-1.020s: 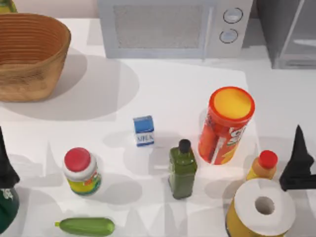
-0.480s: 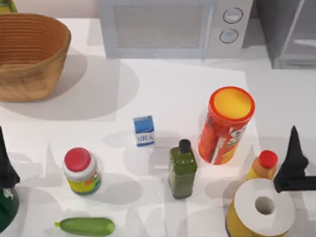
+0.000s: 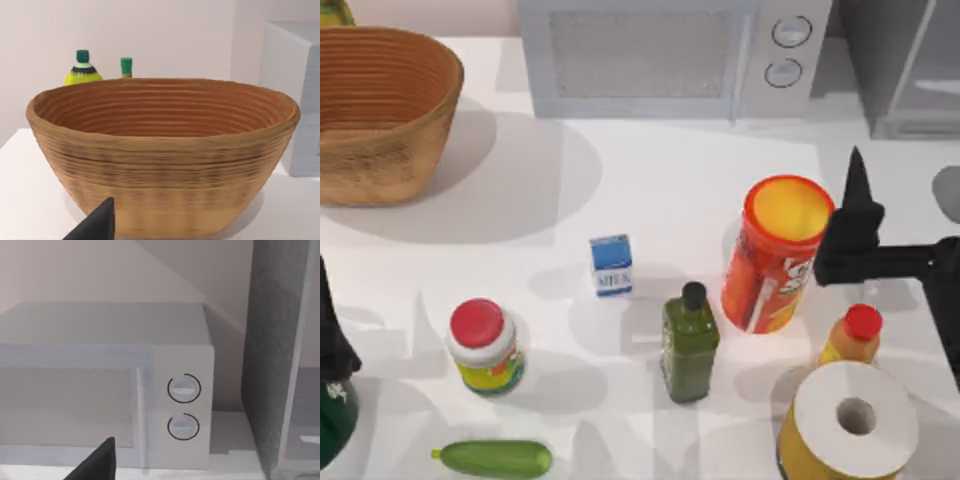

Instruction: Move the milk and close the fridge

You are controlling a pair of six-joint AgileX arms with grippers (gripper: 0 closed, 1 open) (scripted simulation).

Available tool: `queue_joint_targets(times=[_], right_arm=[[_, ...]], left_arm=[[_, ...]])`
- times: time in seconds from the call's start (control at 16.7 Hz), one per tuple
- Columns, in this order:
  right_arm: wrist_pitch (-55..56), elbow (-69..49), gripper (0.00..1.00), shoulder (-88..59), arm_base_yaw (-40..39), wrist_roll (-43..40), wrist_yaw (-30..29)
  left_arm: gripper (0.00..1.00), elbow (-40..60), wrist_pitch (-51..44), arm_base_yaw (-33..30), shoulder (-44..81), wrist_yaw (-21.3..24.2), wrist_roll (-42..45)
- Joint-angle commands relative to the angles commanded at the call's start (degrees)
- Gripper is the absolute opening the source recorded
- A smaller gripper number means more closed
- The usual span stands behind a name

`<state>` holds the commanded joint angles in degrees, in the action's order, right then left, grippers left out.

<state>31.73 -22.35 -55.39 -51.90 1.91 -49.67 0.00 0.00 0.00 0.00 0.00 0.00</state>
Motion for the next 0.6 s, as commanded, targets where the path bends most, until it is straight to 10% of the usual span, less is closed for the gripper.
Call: queue_joint_targets(times=[0.6], right_arm=[[-28.7, -44.0, 1.00, -35.5, -0.8, 17.8, 10.7]], left_arm=[[1.00, 0.0, 0.0, 0.0, 0.0, 0.0, 0.0]])
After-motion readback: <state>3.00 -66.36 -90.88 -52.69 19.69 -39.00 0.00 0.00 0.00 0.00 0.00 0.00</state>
